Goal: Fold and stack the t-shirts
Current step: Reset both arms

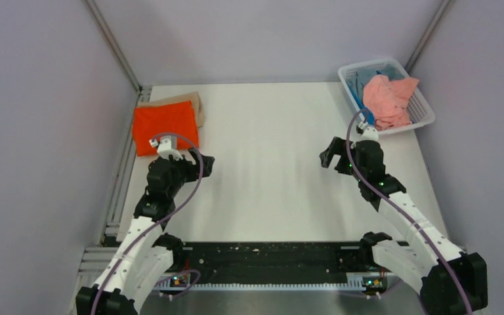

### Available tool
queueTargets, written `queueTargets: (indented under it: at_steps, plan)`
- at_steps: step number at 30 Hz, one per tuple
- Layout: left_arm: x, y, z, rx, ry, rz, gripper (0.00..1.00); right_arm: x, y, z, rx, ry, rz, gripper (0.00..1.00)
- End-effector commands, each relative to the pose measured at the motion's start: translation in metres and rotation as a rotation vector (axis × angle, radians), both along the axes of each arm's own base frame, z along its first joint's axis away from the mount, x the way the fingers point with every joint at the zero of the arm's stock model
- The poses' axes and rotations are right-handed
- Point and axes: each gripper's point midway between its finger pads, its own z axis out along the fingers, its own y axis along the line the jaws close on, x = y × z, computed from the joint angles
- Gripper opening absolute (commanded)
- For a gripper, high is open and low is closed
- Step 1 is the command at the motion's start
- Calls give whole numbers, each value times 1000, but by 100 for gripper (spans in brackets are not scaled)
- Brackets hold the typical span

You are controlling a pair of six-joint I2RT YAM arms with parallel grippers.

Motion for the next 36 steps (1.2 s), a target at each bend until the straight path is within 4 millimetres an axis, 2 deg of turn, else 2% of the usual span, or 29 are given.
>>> queueTargets:
  at_steps: [1, 12, 25, 36]
  plan:
    - [3, -13, 40, -64, -145, -59, 99, -10, -9, 16, 14, -64, -38, 99]
    - [11, -26, 28, -72, -85, -119, 99, -18, -8, 15, 20, -72, -19, 99]
    - [7, -27, 33, -72, -101, -134, 99, -20, -9, 15, 9, -84, -12, 99]
    - [2, -29, 37, -73, -102, -148, 99, -24, -12, 24, 18, -126, -18, 99]
